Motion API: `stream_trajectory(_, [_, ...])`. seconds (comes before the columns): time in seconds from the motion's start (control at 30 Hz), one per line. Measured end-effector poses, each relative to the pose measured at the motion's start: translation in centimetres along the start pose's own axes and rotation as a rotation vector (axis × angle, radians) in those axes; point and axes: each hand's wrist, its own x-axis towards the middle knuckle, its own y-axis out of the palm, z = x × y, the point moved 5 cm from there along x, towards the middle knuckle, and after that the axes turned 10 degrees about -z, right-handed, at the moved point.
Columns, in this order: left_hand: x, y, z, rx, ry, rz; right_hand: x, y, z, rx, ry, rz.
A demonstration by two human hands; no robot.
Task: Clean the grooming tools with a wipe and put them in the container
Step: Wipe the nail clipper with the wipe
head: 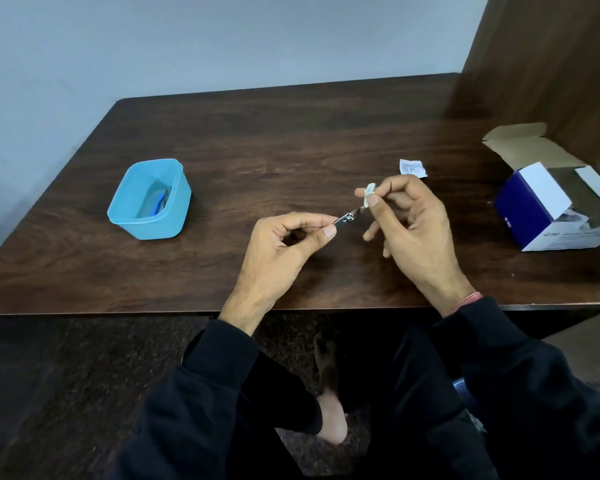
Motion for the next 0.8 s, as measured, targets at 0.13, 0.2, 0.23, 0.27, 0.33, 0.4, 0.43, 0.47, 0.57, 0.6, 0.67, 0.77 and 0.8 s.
stream_trajectory(0.13, [0.0, 0.0, -0.1, 0.023, 0.024, -0.028, 0.0, 0.0, -0.3, 0.023, 0.021, 0.031])
stream_trajectory(0.2, [0.1, 0.0, 0.0, 0.049, 0.034, -0.071, -0.1, -0.1, -0.3, 0.04, 0.04, 0.003])
stream_trajectory(0.23, [0.2, -0.1, 0.1, 0.057, 0.027, -0.096, -0.2, -0.1, -0.3, 0.05, 0.051, -0.006])
stream_trajectory(0.27, [0.3, -0.2, 0.2, 0.061, 0.014, -0.117, -0.2, 0.0, -0.3, 0.057, 0.063, -0.007])
stream_trajectory(0.33, [0.3, -0.3, 0.4, 0.064, -0.015, -0.143, -0.3, 0.1, -0.3, 0.058, 0.087, 0.013])
stream_trajectory(0.4, [0.4, -0.3, 0.4, 0.064, -0.032, -0.16, -0.4, 0.3, -0.4, 0.039, 0.102, 0.053])
stream_trajectory(0.43, [0.4, -0.3, 0.4, 0.06, -0.036, -0.169, -0.5, 0.5, -0.4, 0.023, 0.104, 0.077])
stream_trajectory(0.47, [0.4, -0.4, 0.4, 0.055, -0.038, -0.177, -0.5, 0.6, -0.4, 0.003, 0.105, 0.099])
stream_trajectory(0.57, [0.3, -0.4, 0.3, 0.048, -0.026, -0.193, -0.7, 0.8, -0.4, -0.039, 0.104, 0.125])
stream_trajectory(0.6, [0.2, -0.4, 0.2, 0.046, -0.018, -0.195, -0.7, 0.8, -0.4, -0.042, 0.103, 0.128])
stream_trajectory(0.67, [0.1, -0.4, 0.2, 0.052, -0.006, -0.198, -0.7, 0.9, -0.5, -0.045, 0.106, 0.14])
stream_trajectory(0.77, [0.2, -0.3, 0.3, 0.07, 0.007, -0.185, -0.8, 1.1, -0.6, -0.059, 0.115, 0.176])
stream_trajectory(0.8, [0.2, -0.3, 0.3, 0.075, 0.007, -0.179, -0.8, 1.1, -0.6, -0.061, 0.118, 0.188])
